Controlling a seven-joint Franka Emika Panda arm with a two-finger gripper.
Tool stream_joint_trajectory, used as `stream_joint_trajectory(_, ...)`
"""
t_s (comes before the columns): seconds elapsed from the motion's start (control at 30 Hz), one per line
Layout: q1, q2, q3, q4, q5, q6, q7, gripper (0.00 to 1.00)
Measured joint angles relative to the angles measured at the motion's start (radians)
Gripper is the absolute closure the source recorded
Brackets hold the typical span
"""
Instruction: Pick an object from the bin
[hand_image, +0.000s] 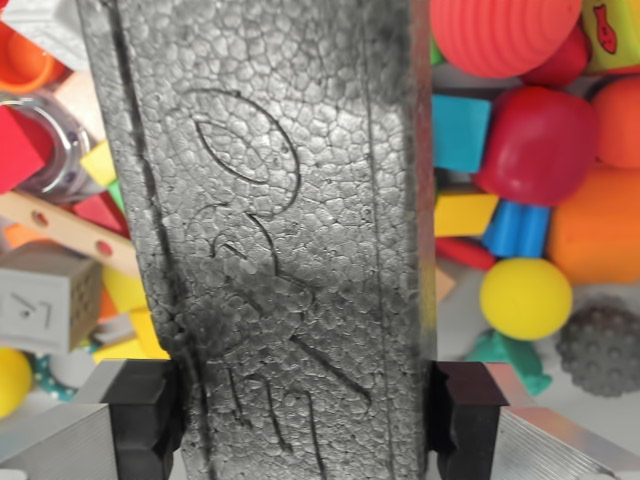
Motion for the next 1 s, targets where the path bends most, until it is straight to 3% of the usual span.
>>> stream_joint_trajectory(0.47,0.000,-0.052,0.000,0.084,0.001,-0.137,0.000,1.00)
stream_joint_trajectory(1.0,0.000,-0.077,0.000,0.161,0.001,-0.239,0.000,1.00)
